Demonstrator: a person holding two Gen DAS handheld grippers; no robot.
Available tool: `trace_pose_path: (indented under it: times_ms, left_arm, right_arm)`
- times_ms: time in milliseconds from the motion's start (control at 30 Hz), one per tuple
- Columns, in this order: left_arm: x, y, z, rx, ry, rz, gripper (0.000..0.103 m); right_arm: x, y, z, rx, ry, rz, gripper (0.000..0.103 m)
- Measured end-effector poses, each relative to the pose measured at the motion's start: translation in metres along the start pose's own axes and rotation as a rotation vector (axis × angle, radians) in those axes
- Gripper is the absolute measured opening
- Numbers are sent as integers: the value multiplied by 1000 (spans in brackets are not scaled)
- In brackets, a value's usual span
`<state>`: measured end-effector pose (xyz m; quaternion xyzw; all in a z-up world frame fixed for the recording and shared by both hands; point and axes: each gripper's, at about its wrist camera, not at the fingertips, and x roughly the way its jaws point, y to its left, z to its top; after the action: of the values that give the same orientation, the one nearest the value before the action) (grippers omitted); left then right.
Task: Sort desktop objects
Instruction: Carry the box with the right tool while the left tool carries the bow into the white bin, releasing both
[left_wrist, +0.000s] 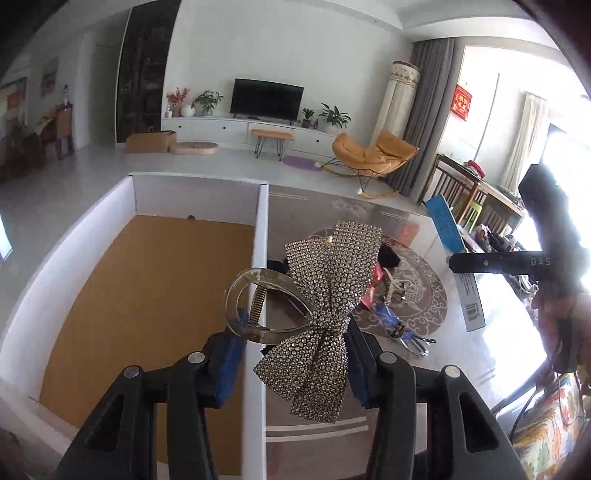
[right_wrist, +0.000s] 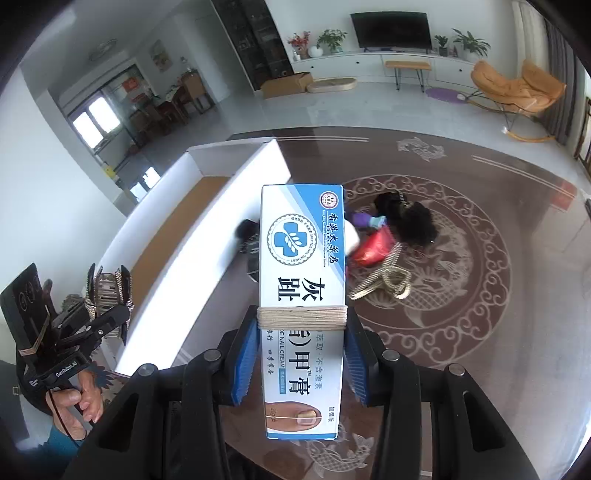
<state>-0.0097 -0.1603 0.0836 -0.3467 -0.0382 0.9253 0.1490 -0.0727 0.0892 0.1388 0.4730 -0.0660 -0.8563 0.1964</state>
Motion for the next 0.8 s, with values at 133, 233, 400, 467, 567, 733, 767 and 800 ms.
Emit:
trace_pose_path:
  times_ms: [133, 233, 400, 467, 567, 733, 767, 800]
  left_arm:
    - [-5, 69, 2, -57, 30, 151, 49]
    - [6, 114, -6, -103, 100, 243, 49]
    - [27, 148, -28, -143, 191, 305, 49]
    - [35, 149, -37, -146, 223, 315, 49]
    - [44, 149, -43, -158, 251, 349, 54]
    - [41, 137, -43, -163, 201, 346, 70]
    - [38, 132, -41, -160, 185, 341, 70]
    - [34, 124, -40, -155, 164, 329, 70]
  right_arm:
    - [38, 91, 24, -65, 6, 188, 44]
    - [72, 157, 30, -124, 14, 277, 44]
    - [141, 225, 24, -198, 77, 298, 44]
    - [169, 238, 15, -217, 116, 262, 44]
    - [205, 245, 1, -232, 186, 237, 46]
    - [206, 224, -7, -173, 129, 251, 67]
    - [197, 217, -7, -164, 95, 252, 68]
    - [186, 209, -8, -159, 56, 251, 69]
